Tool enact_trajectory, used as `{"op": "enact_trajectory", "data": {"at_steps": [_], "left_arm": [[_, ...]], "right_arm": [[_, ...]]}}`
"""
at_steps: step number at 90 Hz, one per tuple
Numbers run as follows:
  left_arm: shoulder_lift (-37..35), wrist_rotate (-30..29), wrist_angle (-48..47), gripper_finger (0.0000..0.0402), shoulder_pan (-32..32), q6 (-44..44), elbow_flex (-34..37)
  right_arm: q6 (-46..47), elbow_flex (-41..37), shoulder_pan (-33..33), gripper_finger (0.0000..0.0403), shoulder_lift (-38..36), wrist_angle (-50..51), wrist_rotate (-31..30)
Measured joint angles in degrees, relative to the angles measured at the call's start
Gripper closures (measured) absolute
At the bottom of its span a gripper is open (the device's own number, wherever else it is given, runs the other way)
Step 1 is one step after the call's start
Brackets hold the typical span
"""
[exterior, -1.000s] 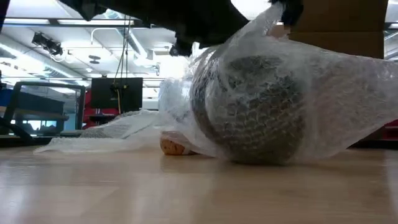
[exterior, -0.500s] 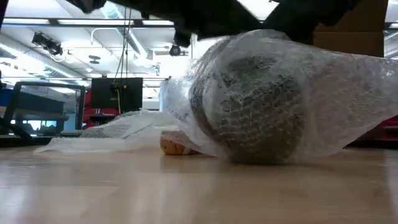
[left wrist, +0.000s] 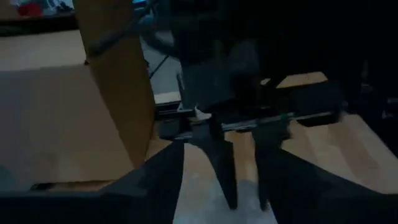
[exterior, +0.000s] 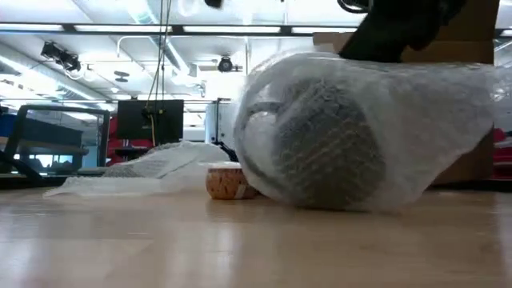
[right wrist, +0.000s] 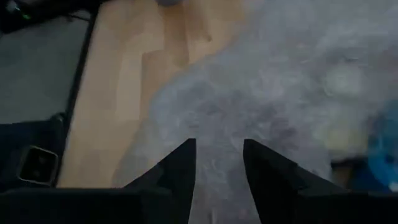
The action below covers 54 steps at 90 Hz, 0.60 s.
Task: Wrap mug
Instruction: Wrap the black mug with the transparent bubble wrap
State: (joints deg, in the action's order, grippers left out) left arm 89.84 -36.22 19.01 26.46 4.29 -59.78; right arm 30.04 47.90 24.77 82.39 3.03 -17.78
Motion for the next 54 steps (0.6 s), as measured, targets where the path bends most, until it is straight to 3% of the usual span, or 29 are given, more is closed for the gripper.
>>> {"op": "enact_trajectory", "data": {"at_steps": [12, 34, 54], "left_arm": [[-0.18, 0.97, -3.12, 0.0214, 0.74, -2.89, -0.03], [9.27, 1.91, -2.92, 0.0213, -1.26, -12.02, -0.01], [14.62, 7.90, 1.00, 0.0214, -2.47, -12.89, -0.02]], "right_arm": [[0.88, 0.00, 0.00, 0.0290, 0.00, 1.33, -0.02], [0.94, 0.00, -0.34, 0.0290, 0.00, 1.40, 2.54], [0.03, 2.07, -0.70, 0.0290, -0.81, 4.04, 4.44]]}}
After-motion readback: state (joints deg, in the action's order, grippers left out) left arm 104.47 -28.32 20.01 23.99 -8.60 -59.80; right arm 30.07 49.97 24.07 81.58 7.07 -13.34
